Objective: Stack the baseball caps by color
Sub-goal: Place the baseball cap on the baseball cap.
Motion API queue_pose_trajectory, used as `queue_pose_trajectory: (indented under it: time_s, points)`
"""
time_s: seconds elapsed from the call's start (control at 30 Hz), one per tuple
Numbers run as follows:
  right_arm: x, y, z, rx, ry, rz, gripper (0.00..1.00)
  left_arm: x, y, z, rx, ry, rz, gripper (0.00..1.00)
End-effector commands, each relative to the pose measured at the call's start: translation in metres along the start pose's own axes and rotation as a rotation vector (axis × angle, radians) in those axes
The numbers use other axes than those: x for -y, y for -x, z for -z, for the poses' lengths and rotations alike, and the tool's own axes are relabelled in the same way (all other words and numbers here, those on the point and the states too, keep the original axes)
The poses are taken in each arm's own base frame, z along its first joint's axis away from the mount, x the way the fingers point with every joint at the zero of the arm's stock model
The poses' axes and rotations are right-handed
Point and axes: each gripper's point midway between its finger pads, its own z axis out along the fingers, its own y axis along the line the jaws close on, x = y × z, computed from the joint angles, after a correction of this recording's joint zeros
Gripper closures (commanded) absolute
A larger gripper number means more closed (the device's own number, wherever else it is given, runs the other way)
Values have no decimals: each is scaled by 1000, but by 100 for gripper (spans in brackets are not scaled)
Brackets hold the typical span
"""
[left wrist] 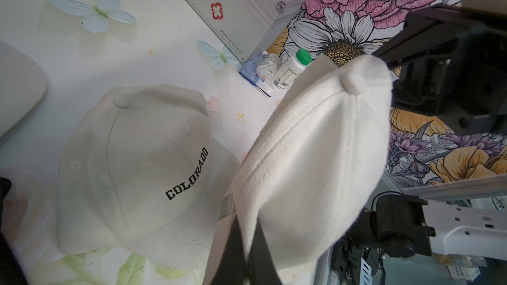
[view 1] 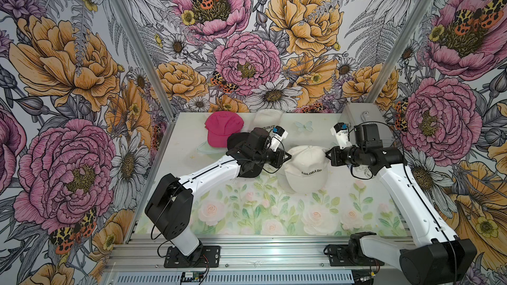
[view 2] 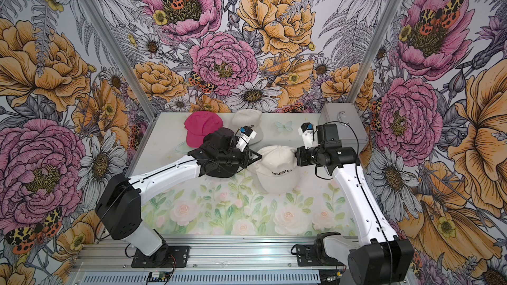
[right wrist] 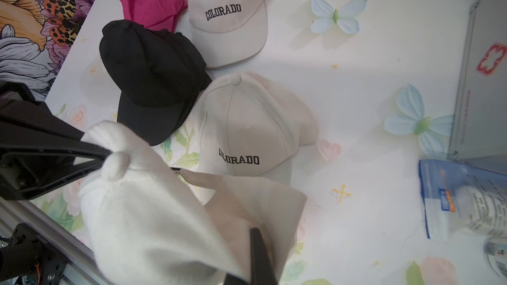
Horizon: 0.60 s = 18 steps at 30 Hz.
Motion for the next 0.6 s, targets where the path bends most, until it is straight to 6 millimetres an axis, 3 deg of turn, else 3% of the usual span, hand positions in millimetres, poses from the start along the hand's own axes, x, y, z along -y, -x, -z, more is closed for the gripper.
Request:
queue_pose_trajectory:
  time_s: [0.0, 0.13, 0.27, 0.57]
  points:
    - [12, 17, -1, 146, -74, -72, 100, 2, 24, -3, 99, 38, 41, 100]
    - [17, 25, -1, 263, -93, -138, 100, -6, 20, -14, 84, 56, 61, 100]
    - [20, 26, 2, 297, -111, -91, 100, -15, 15, -22, 69, 73, 90, 100]
    - [29, 12, -29, 194, -112, -115, 100, -48, 12, -29, 53, 115, 177, 100]
